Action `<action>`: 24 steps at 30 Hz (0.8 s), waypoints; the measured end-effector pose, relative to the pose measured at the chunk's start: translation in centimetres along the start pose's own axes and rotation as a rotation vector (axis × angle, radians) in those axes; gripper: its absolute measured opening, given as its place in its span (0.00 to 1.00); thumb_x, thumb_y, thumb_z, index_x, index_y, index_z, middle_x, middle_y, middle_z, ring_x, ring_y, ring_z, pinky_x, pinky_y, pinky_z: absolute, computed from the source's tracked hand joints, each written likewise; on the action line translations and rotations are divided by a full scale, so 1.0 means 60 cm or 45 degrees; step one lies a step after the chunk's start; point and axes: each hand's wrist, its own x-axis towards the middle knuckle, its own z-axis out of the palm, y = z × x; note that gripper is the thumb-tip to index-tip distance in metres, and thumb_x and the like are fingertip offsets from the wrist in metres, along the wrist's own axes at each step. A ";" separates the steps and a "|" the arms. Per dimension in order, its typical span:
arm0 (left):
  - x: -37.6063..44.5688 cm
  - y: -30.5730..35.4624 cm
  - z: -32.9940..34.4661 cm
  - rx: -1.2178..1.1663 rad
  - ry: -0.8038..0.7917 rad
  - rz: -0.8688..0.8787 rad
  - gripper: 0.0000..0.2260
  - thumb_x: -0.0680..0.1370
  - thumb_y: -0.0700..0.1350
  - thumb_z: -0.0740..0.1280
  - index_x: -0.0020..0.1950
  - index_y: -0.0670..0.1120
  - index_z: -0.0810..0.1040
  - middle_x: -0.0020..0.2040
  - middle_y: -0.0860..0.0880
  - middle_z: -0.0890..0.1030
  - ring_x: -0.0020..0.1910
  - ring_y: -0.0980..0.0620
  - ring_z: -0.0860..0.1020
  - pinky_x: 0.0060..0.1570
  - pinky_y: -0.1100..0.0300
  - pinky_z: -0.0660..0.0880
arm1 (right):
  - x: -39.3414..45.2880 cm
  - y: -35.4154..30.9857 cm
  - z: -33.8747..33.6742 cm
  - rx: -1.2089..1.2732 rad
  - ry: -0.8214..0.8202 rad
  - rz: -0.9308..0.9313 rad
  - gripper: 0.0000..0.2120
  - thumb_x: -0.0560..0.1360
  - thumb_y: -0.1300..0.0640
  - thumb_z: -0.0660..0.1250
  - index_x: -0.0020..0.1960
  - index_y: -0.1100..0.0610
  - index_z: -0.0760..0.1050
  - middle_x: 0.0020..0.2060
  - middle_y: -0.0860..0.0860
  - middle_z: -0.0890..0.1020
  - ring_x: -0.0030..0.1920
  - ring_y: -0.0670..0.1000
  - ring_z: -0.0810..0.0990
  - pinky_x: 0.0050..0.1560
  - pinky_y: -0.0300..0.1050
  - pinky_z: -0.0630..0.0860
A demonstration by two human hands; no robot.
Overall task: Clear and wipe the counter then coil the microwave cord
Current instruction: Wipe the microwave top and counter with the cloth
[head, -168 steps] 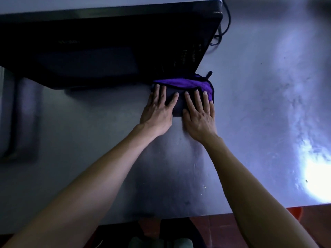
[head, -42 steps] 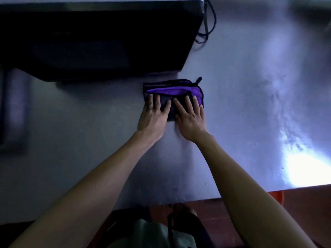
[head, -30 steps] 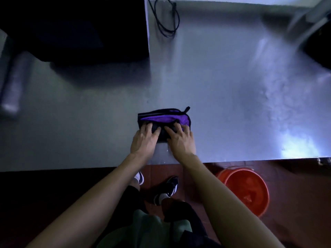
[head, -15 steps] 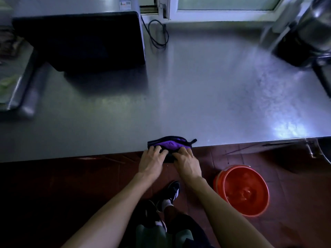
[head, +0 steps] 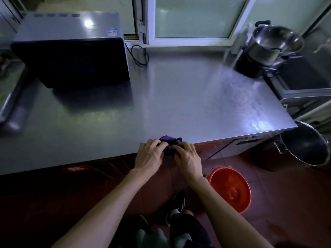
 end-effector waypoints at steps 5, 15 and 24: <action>0.062 0.057 0.011 0.020 -0.011 0.106 0.14 0.77 0.42 0.67 0.62 0.51 0.80 0.54 0.50 0.81 0.53 0.44 0.78 0.50 0.48 0.72 | 0.019 0.065 -0.035 0.011 0.089 0.063 0.16 0.73 0.64 0.68 0.60 0.55 0.81 0.56 0.52 0.80 0.55 0.58 0.77 0.41 0.52 0.79; 0.252 0.235 0.086 0.096 -0.074 0.264 0.14 0.76 0.44 0.69 0.61 0.53 0.81 0.53 0.52 0.81 0.52 0.46 0.79 0.48 0.50 0.73 | 0.100 0.290 -0.120 0.048 0.242 0.153 0.17 0.71 0.64 0.72 0.59 0.54 0.81 0.54 0.51 0.82 0.50 0.57 0.79 0.39 0.53 0.81; 0.381 0.386 0.152 0.098 -0.196 0.373 0.14 0.79 0.47 0.66 0.64 0.55 0.78 0.56 0.53 0.79 0.56 0.48 0.77 0.52 0.52 0.72 | 0.144 0.466 -0.204 0.035 0.288 0.272 0.16 0.71 0.64 0.70 0.58 0.55 0.82 0.54 0.51 0.82 0.51 0.58 0.80 0.41 0.54 0.80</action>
